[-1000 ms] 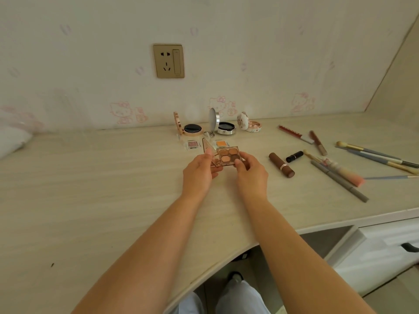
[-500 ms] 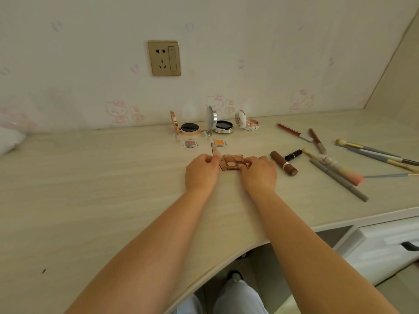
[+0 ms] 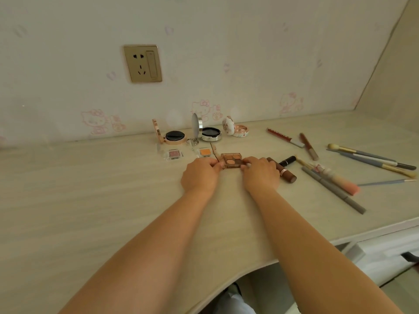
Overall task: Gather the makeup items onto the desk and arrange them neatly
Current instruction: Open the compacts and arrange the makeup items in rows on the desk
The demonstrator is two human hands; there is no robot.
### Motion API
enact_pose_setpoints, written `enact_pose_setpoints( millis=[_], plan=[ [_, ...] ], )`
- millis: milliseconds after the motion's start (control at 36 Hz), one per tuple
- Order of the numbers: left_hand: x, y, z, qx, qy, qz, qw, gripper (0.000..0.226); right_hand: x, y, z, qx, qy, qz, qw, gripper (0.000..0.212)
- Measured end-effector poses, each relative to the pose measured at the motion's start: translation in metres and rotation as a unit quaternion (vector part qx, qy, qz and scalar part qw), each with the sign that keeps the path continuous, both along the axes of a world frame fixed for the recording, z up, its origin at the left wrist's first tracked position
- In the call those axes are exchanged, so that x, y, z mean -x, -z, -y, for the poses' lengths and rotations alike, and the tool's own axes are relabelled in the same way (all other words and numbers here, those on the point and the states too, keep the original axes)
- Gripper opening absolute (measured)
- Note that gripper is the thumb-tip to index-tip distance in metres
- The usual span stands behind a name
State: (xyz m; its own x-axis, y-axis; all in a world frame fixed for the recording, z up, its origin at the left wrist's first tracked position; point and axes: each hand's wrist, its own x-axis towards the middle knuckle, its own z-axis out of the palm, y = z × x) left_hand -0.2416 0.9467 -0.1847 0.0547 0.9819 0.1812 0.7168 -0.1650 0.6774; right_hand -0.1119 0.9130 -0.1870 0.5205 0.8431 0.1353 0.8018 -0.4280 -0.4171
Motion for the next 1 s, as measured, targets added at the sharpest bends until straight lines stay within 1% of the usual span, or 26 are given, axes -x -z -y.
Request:
enact_pose_setpoints(
  millis=[250,361,444,556,722,861,1000],
  plan=[
    [-0.022,0.004,-0.009,-0.010,0.002,-0.031,0.999,0.026,-0.015,0.005,-0.019,0.001,0.009,0.012,1.000,0.033],
    [-0.031,0.004,-0.017,-0.012,-0.014,-0.044,0.999,0.033,-0.020,0.004,-0.026,0.006,0.012,0.015,1.000,0.033],
    [-0.033,0.004,-0.024,-0.008,-0.018,-0.075,0.997,0.038,-0.023,0.006,-0.031,0.001,0.014,0.021,1.000,0.032],
    [-0.034,0.003,-0.030,-0.010,-0.020,-0.097,0.995,0.036,-0.025,0.005,-0.038,0.007,0.012,0.022,1.000,0.033],
    [-0.039,0.003,-0.040,-0.011,-0.015,-0.104,0.994,0.034,-0.025,0.005,-0.043,0.006,0.023,0.037,0.999,0.032],
    [-0.042,0.004,-0.045,-0.010,-0.023,-0.106,0.994,0.033,-0.025,0.004,-0.043,-0.023,0.045,-0.013,0.999,0.022],
    [-0.044,0.006,-0.045,-0.017,-0.019,-0.121,0.992,0.031,-0.025,0.004,-0.042,-0.010,0.044,0.011,0.999,0.024]
  ],
)
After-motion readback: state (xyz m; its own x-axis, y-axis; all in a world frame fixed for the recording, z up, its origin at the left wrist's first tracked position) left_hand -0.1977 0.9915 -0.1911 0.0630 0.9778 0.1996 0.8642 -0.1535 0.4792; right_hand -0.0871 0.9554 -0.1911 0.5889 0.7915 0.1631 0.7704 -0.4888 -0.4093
